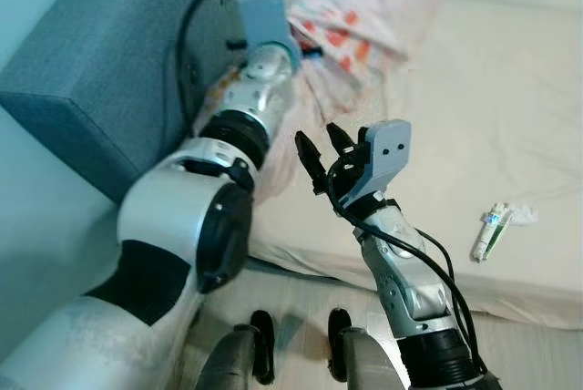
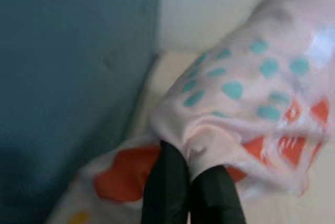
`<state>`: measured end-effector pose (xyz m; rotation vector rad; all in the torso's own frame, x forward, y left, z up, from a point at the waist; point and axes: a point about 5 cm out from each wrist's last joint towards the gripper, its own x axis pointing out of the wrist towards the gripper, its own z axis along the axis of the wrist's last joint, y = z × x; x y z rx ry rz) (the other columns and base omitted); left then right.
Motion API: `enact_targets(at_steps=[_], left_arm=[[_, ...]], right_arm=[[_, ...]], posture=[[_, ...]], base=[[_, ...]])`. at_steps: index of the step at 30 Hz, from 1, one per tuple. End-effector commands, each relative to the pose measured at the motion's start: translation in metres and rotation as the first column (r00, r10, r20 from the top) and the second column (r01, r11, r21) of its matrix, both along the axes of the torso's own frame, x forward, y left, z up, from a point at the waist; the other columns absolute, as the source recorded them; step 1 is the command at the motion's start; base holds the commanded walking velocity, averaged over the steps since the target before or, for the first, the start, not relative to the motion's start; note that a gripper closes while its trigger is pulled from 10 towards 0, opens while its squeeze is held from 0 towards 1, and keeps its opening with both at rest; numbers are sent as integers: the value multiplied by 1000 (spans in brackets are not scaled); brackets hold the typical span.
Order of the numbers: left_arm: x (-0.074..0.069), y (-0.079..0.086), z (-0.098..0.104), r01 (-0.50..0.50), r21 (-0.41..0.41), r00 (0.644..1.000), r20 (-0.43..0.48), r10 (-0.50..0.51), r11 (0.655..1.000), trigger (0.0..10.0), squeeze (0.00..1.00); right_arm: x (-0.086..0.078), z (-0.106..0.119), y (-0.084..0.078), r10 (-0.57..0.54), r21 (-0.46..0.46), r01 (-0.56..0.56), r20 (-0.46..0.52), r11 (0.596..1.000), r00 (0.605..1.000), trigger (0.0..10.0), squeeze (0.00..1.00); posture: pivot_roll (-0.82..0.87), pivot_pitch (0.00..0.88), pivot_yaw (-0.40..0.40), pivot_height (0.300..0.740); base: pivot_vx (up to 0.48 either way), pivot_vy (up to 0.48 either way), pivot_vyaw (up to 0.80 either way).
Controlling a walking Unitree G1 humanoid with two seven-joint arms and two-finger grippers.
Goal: Clean up the room
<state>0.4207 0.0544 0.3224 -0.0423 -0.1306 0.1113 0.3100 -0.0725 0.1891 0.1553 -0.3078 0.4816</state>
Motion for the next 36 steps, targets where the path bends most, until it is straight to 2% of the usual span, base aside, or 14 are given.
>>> enact_targets(at_steps=[1,3,4,8,9,13,17,18,19,25,26,28,33,36], left_arm=[[1,12,-2,-96,151,995,23,93,984,7843,0],[2,14,-9,-101,197,995,5,102,975,7843,0],[3,13,-19,-73,218,996,-32,82,973,10000,0],[2,14,-47,-43,294,993,-92,73,955,10000,0],[2,13,-49,-22,287,994,-99,53,958,10000,1000],[1,7,-54,41,260,994,-111,-12,965,10000,1000],[0,-7,-43,132,96,990,-62,-126,987,10000,1000],[-3,-20,-31,251,-11,968,-10,-251,968,10000,0],[-5,-29,-22,333,-72,943,35,-331,940,10000,0],[-9,-39,-8,447,-150,894,112,-434,882,10000,0],[-13,-44,15,555,-208,830,199,-521,805,10000,0],[-15,-45,26,617,-226,785,251,-566,754,10000,0],[-16,-45,22,653,-177,755,238,-611,737,10000,0],[-15,-43,-14,674,-78,738,113,-666,734,10000,0]], right_arm=[[-1,-6,3,2,0,-2,-16,1000,1000,10000,0],[-1,-6,3,1,1,-1,-17,1000,1000,10000,0],[-2,-6,3,0,1,0,-16,1000,1000,10000,0],[-2,-6,3,-2,2,2,-16,1000,1000,10000,0],[-2,-6,3,-3,3,3,-16,1000,1000,10000,0],[-2,-6,2,-3,3,3,-17,1000,1000,10000,0],[-3,-7,3,-1,3,1,-19,1000,1000,10000,0],[-3,-7,4,0,3,0,-20,1000,1000,10000,0],[-3,-7,4,1,2,-1,-20,1000,1000,10000,0],[-3,-7,5,4,2,-4,-21,1000,1000,10000,0],[-4,-8,6,7,0,-7,-20,1000,1000,10000,0],[-4,-8,6,9,-1,-9,-20,1000,1000,10000,0],[-5,-8,5,8,-3,-8,-21,1000,1000,10000,0],[-6,-10,3,4,-6,-4,-26,1000,1000,10000,0]], posture=[[-82,216,130,740],[-82,216,130,740],[-83,218,131,740],[-81,221,129,740],[-81,222,125,740],[-79,225,124,740],[-73,229,123,740],[-74,231,122,740],[-74,231,122,740],[-69,233,121,740],[-69,233,119,740],[-69,234,120,740],[-65,234,119,740],[-62,234,121,740]], base=[[0,0,0],[0,0,0],[0,0,0],[0,0,0],[0,0,0],[0,0,0],[0,0,0],[0,0,0],[0,0,0],[0,0,0],[0,0,0],[0,0,0],[0,0,0],[0,0,0]])
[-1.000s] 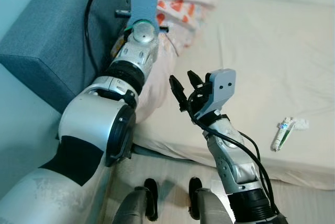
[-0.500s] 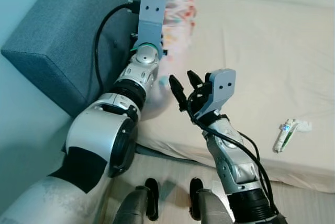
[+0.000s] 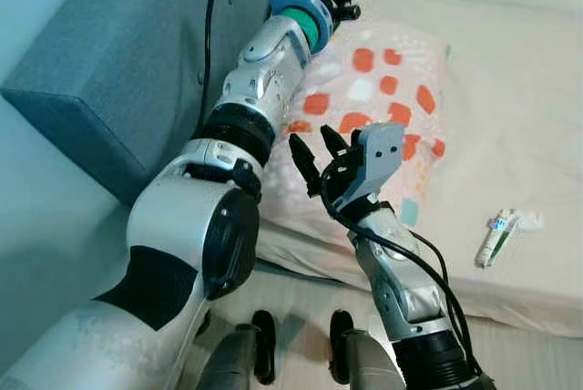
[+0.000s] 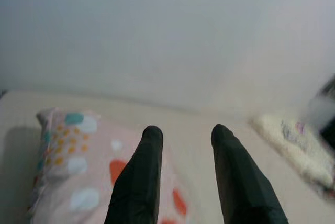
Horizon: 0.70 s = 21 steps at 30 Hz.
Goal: Clean up the room
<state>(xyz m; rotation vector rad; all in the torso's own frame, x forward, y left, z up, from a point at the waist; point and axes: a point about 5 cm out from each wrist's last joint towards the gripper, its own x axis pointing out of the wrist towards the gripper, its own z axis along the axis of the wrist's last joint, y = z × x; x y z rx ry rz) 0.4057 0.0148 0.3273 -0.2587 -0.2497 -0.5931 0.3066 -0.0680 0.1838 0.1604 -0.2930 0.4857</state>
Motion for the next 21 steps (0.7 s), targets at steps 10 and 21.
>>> enact_targets(at_steps=[10,21], left_arm=[[-11,29,-105,36,139,984,-179,-10,990,10000,0],[-62,72,-198,-17,340,966,-239,104,940,10000,0]], right_arm=[[-13,-26,-7,-57,-11,56,-70,998,996,10000,0],[-26,-72,-48,-277,-79,267,-196,960,940,10000,0]], posture=[[-62,208,124,740],[-63,162,117,740]], base=[[0,0,0],[0,0,0]])
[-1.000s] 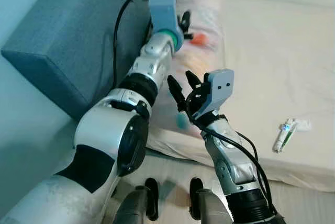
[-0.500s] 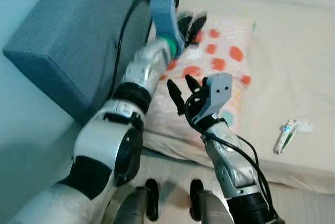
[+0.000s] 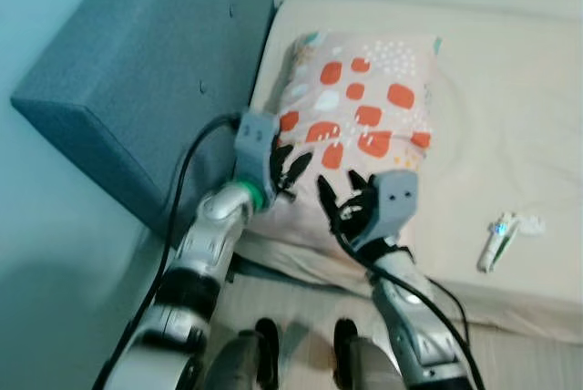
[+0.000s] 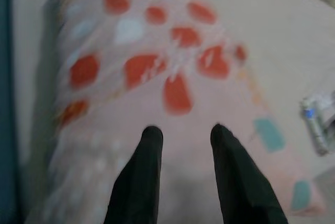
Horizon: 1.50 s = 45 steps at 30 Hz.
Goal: Clean up the room
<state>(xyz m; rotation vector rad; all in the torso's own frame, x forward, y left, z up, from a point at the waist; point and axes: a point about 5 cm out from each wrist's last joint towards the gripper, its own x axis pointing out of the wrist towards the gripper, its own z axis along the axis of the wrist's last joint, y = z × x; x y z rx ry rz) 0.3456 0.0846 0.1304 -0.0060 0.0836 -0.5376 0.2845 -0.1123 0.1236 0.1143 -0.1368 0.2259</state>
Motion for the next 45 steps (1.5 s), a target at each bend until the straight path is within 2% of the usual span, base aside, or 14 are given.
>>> enact_targets(at_steps=[1,2,6,9,13,16,25,31,44,45], left_arm=[[-2,2,-1,-12,14,1000,-6,12,1000,10000,0],[-7,8,-6,-33,24,999,4,33,999,10000,0],[-19,24,-11,-94,80,985,149,81,992,10000,0],[-24,27,-11,-104,77,982,169,90,992,10000,0],[-33,22,-11,-98,65,986,144,88,993,10000,0],[-34,16,-9,-94,51,985,147,86,994,10000,0],[-28,10,-2,-110,31,981,163,104,993,10000,0],[-24,6,8,-116,13,980,162,112,993,10000,0],[-21,0,10,-119,5,982,146,117,993,10000,0],[-21,0,10,-120,10,984,136,118,993,10000,0]], right_arm=[[-4,-12,-4,-25,-1,25,-42,1000,999,10000,0],[-5,-17,-7,-34,-3,34,-59,999,998,10000,0],[-6,-27,-9,-42,-34,39,-81,999,996,10000,0],[-6,-28,-9,-38,-53,34,-72,998,997,10000,0],[-3,-26,-14,-71,-81,66,-54,995,996,10000,0],[0,-23,-19,-113,-91,110,-31,990,993,10000,0],[3,-23,-23,-127,-95,125,-20,988,992,10000,0],[3,-24,-22,-131,-96,129,-15,987,991,10000,0],[6,-24,-22,-130,-106,127,-17,986,991,10000,0],[7,-24,-22,-133,-104,132,-12,986,991,10000,0]], posture=[[-63,162,117,740],[-65,150,118,740],[-70,135,111,740],[-69,130,107,740],[-64,129,100,740],[-67,129,100,740],[-74,127,100,740],[-76,127,98,740],[-72,126,97,740],[-71,125,98,730]], base=[[0,0,0],[0,0,0],[0,0,0],[0,0,0],[0,0,0],[0,0,0],[0,0,0],[0,0,0],[0,0,0],[0,0,0]])
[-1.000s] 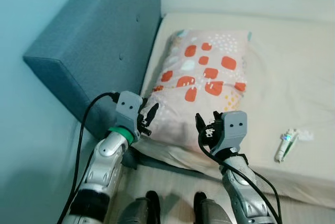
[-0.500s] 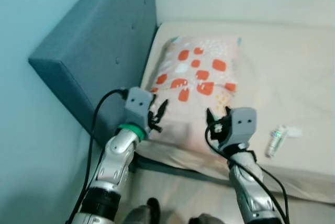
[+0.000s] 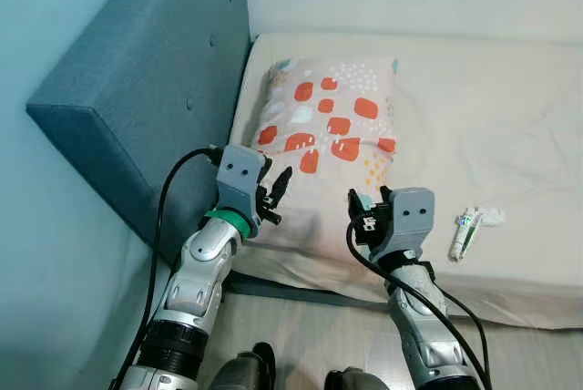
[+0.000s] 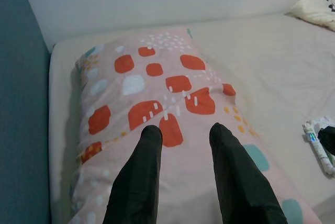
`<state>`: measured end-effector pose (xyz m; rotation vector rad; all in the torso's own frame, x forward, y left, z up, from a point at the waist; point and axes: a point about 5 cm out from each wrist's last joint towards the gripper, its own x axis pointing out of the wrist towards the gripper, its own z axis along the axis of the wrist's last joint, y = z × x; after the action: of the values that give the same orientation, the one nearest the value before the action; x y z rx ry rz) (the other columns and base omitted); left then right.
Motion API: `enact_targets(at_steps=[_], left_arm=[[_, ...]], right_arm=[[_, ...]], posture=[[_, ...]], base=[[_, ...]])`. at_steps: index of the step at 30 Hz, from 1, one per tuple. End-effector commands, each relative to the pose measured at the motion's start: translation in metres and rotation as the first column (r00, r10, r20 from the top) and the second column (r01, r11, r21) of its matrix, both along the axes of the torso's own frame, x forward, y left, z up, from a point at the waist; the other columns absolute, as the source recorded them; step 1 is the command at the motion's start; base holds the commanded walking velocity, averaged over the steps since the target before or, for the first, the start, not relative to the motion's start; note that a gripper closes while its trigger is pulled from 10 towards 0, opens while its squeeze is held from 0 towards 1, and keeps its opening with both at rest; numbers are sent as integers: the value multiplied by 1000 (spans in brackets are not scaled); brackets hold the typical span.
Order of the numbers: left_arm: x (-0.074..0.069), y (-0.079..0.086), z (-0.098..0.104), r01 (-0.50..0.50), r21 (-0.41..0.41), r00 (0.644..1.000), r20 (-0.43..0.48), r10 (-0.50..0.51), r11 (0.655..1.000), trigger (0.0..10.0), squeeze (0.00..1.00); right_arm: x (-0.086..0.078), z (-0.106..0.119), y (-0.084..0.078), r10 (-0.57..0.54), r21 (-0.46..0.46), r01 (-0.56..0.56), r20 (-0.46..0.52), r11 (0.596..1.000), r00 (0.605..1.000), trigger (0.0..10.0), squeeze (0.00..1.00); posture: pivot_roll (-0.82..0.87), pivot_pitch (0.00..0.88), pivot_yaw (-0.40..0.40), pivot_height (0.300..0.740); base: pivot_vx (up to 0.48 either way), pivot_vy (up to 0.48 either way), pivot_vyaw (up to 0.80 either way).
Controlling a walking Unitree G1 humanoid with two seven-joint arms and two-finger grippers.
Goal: Clean up the room
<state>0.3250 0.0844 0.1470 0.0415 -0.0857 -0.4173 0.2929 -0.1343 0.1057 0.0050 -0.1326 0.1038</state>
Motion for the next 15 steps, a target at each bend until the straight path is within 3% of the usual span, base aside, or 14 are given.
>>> enact_targets(at_steps=[1,15], left_arm=[[0,0,-7,-2,10,999,-40,2,1000,10000,0],[1,5,-18,-37,10,993,-112,37,999,10000,0]], right_arm=[[-2,-6,0,-5,-1,5,-19,1000,1000,10000,0],[0,-5,-2,-8,-1,8,-9,1000,1000,10000,0]], posture=[[-71,125,98,730],[-71,125,94,670]], base=[[0,0,0],[0,0,0]])
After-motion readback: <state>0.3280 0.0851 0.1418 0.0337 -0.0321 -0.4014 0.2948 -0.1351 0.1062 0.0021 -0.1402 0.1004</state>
